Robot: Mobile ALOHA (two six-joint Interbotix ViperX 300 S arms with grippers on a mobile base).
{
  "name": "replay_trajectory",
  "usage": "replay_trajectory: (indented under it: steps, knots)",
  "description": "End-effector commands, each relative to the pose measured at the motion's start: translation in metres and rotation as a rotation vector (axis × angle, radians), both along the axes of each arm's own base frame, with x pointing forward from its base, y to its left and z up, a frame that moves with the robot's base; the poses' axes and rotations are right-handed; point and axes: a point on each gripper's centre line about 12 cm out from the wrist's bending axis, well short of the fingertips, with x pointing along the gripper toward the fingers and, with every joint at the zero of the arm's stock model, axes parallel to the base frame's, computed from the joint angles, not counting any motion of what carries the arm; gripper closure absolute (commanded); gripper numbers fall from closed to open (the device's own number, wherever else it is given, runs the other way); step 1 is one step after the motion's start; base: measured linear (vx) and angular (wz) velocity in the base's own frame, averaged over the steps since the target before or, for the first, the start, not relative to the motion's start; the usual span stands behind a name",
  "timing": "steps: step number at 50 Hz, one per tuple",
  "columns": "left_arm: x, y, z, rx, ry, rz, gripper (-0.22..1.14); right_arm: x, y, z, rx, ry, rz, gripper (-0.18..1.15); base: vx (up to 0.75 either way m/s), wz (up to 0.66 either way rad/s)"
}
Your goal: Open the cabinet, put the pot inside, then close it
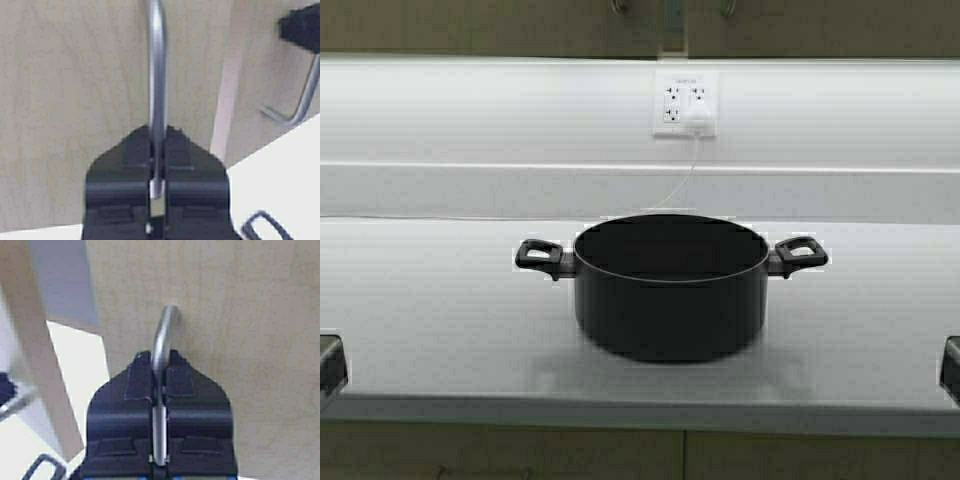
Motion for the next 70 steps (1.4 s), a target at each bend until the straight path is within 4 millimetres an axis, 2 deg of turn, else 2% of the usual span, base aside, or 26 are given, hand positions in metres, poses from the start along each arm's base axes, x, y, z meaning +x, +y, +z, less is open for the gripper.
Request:
replay_trajectory:
  steps: [1, 12, 24, 31, 42, 48, 53, 55, 58, 62, 64, 67, 70]
  knots:
    - [-0.006, 0.03, 0.02, -0.028, 0.001, 0.034, 0.88, -0.013, -0.024, 0.007, 0.008, -0.017, -0.021, 0.91, -0.03, 0.01]
    - [-0.02, 0.059, 0.027, -0.002, 0.01, 0.043, 0.88, -0.024, -0.051, -0.005, -0.026, 0.031, -0.023, 0.91, -0.04, 0.0]
    - [-0.027, 0.092, 0.031, 0.009, 0.046, 0.093, 0.88, -0.038, -0.067, 0.003, -0.032, 0.024, -0.01, 0.91, -0.07, 0.0]
    - [-0.03, 0.11, 0.033, 0.025, 0.066, 0.123, 0.88, -0.042, -0.083, 0.004, -0.039, 0.048, -0.018, 0.91, -0.09, -0.01]
    - [-0.032, 0.127, 0.034, 0.048, 0.092, 0.157, 0.88, -0.048, -0.108, 0.003, -0.065, 0.078, -0.047, 0.91, -0.11, -0.01]
    - [-0.033, 0.133, 0.03, 0.044, 0.111, 0.175, 0.88, -0.049, -0.115, 0.005, -0.066, 0.086, -0.061, 0.91, -0.11, -0.03]
    - [-0.033, 0.133, 0.028, 0.044, 0.125, 0.172, 0.85, -0.046, -0.114, 0.005, -0.056, 0.103, -0.057, 0.81, -0.1, -0.04]
    - [-0.033, 0.133, 0.028, 0.051, 0.125, 0.169, 0.8, -0.046, -0.113, 0.004, -0.056, 0.114, -0.048, 0.69, -0.09, -0.03]
    - [-0.034, 0.133, 0.028, 0.055, 0.126, 0.166, 0.67, -0.046, -0.11, 0.003, -0.059, 0.134, -0.025, 0.42, -0.08, -0.02]
    - [-0.035, 0.132, 0.026, 0.062, 0.145, 0.155, 0.35, -0.047, -0.107, 0.006, -0.073, 0.146, 0.007, 0.02, -0.07, -0.02]
    - [-0.036, 0.131, 0.025, 0.065, 0.162, 0.146, 0.16, -0.048, -0.107, 0.007, -0.083, 0.15, 0.019, -0.12, -0.06, -0.03]
    - [-0.038, 0.129, 0.023, 0.071, 0.199, 0.126, -0.1, -0.051, -0.106, 0.007, -0.087, 0.158, 0.032, -0.12, -0.05, -0.03]
    - [-0.042, 0.127, 0.022, 0.084, 0.233, 0.101, -0.19, -0.057, -0.105, 0.008, -0.087, 0.169, 0.045, -0.03, -0.05, -0.01]
